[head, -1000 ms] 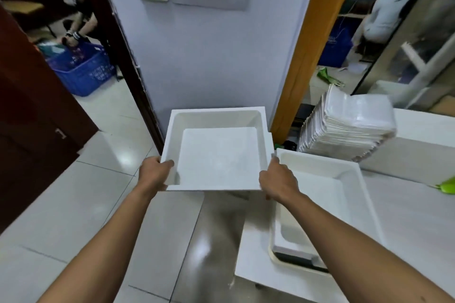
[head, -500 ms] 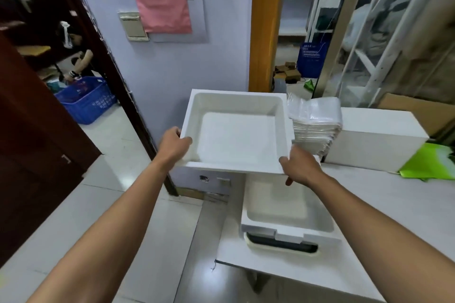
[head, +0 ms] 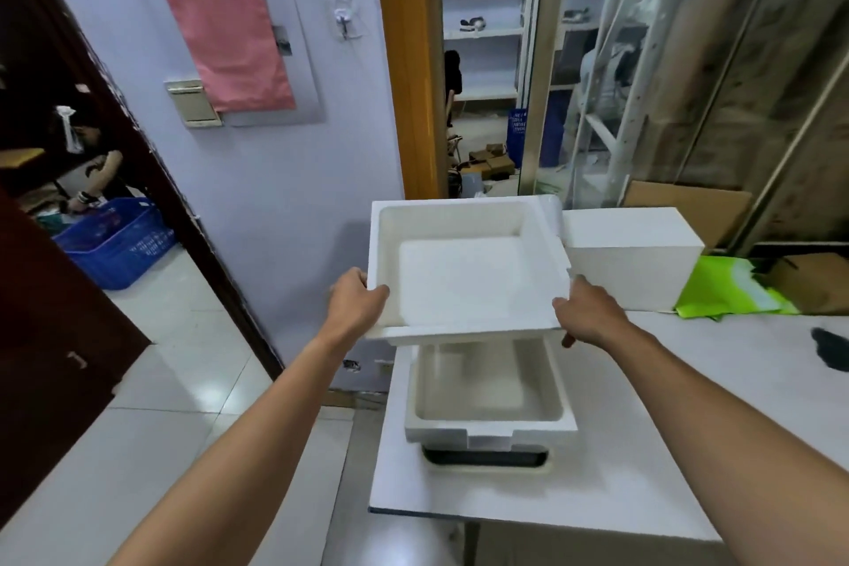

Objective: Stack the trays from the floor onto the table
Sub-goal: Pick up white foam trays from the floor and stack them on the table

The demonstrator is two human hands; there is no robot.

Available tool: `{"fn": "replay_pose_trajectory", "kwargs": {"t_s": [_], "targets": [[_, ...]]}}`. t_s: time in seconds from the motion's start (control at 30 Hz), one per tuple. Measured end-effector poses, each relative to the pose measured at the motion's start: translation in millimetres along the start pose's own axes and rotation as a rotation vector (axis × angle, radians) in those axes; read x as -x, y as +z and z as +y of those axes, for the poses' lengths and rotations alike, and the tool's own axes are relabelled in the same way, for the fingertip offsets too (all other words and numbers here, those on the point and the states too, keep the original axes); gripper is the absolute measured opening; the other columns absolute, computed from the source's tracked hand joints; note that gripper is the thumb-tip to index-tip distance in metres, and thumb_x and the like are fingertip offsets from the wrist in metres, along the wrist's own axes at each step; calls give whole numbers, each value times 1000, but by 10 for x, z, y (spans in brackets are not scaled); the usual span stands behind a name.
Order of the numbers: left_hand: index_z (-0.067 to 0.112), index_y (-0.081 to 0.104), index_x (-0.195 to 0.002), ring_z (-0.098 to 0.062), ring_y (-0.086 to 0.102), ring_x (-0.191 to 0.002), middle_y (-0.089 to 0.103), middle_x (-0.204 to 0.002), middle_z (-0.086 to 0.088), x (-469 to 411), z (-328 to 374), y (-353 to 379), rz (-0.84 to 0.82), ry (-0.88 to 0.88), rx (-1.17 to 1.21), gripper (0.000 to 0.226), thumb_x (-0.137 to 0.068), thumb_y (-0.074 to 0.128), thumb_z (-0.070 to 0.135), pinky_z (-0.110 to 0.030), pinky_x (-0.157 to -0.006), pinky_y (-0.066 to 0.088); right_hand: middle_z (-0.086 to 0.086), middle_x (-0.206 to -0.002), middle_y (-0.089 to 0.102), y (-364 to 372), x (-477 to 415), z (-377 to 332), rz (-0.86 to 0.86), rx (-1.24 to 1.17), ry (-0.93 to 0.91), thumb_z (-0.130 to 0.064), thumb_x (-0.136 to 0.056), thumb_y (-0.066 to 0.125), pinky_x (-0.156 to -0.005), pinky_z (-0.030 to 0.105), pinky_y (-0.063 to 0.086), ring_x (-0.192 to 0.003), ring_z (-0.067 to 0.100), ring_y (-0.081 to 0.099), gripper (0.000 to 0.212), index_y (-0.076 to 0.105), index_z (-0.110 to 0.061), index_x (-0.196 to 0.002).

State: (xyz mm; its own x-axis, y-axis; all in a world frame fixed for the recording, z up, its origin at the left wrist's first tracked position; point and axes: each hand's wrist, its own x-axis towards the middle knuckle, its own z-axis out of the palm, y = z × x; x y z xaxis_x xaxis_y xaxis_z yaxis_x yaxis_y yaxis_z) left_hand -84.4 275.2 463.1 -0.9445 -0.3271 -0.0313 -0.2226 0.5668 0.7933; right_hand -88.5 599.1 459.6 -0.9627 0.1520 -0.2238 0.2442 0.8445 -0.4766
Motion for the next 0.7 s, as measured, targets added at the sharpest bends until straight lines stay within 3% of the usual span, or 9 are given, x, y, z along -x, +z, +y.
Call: {"fn": "replay_pose_trajectory", "kwargs": {"t_s": [0.2,0.27,0.4,0.57,0.7], "targets": [[11,48,-75,-26,53,-75,57,-75,-7,165,23,234,-20,61,-57,21,-81,63,24,-34,-57,40,7,-96,67,-68,30,318,71,-52,26,-22,-95,41,-67,33,49,-65,20,70,27,47,-12,-119],[11,47,-74,-24,52,-72,56,-72,-7,230,39,304,-15,62,-34,20,-81,63,22,-33,-57,40,9,-102,64,-89,41,391,84,-68,33,-24,-97,44,-70,35,49,-72,23,66,28,48,-10,-121],[13,44,-75,-22,48,-72,52,-73,-3,301,83,400,-24,76,-2,18,-83,58,20,-32,-55,37,16,-125,60,-149,7,470,116,-106,78,-31,-97,50,-78,36,45,-107,37,59,43,44,-8,-132],[9,49,-90,-27,54,-92,55,-87,-1,249,146,391,-36,93,-27,11,-87,55,18,-37,-69,46,13,-128,58,-261,-44,442,156,-211,104,-34,-94,55,-76,37,46,-99,38,62,55,33,-9,-137],[10,50,-95,-27,53,-98,54,-91,2,212,164,343,-46,98,-53,11,-89,53,18,-38,-75,47,15,-133,55,-356,-65,367,178,-285,110,-33,-94,56,-80,37,40,-115,38,55,68,24,-11,-150]]}}
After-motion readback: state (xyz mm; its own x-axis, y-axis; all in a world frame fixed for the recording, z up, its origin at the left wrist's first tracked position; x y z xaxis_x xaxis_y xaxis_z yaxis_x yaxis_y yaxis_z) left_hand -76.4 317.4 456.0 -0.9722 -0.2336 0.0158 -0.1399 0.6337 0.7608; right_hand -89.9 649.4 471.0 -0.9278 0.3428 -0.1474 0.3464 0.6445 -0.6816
